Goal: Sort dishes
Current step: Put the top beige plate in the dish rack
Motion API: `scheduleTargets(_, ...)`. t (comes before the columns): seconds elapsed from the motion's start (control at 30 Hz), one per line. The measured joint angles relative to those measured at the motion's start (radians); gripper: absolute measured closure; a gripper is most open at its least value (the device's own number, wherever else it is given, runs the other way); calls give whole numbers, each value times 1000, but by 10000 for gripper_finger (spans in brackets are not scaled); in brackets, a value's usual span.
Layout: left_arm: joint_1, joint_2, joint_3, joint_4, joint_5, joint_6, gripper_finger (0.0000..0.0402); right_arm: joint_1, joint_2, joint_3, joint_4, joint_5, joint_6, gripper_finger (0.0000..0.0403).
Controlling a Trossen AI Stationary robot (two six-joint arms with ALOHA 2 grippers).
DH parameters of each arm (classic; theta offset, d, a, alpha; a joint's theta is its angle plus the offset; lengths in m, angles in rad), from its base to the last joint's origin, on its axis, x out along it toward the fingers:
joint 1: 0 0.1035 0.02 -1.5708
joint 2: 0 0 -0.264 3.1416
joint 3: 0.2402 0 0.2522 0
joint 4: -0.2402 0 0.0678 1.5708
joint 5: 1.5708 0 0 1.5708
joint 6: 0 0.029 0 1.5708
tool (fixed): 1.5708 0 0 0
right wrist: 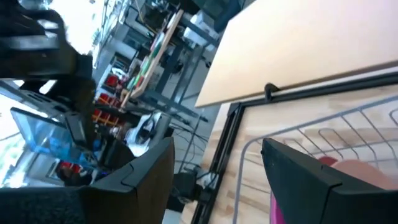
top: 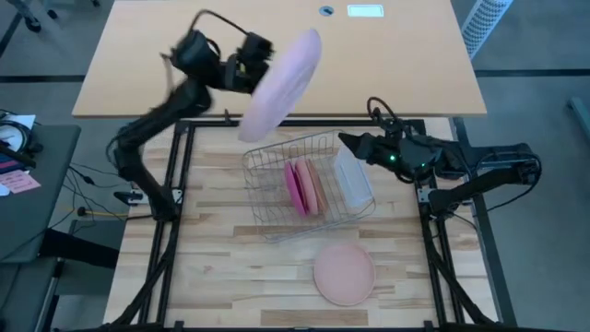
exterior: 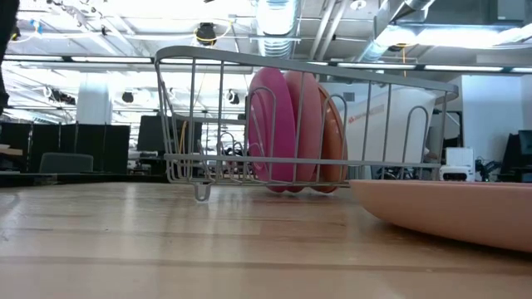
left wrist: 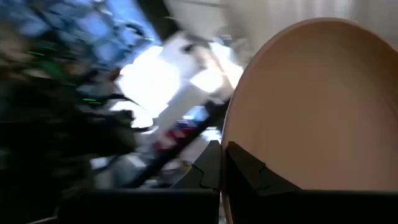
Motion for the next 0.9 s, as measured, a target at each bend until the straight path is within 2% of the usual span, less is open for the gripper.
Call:
scheduleTargets(0.1, 47, -75, 0, -330, -66, 223, 402, -6, -18, 0, 2, 16, -18, 155)
scheduleTargets(0.17, 76, -117, 0, -534, -151, 344, 402, -14, -34, 0, 1, 24, -38, 155)
scheduleTargets(0.27, 110, -169, 0, -781, -379, 503, 402, -27, -54, 0, -1, 25, -78, 155)
scheduleTargets(0.37, 120, -199, 0, -933, -653, 664, 402, -39, -76, 0, -12, 24, -126, 155)
scheduleTargets(0.47, 120, -204, 0, -955, -864, 786, 402, -48, -102, 0, -35, 24, -172, 155)
scheduleTargets(0.7, 119, -159, 0, -924, -1193, 954, 402, -89, -131, 0, -92, 21, -259, 155)
scheduleTargets(0.77, 120, -148, -1, -919, -1243, 952, 402, -99, -136, 0, -91, 14, -292, 155)
scheduleTargets(0.9, 118, -141, -1, -883, -1266, 877, 402, -110, -138, 0, -88, 11, -373, 155)
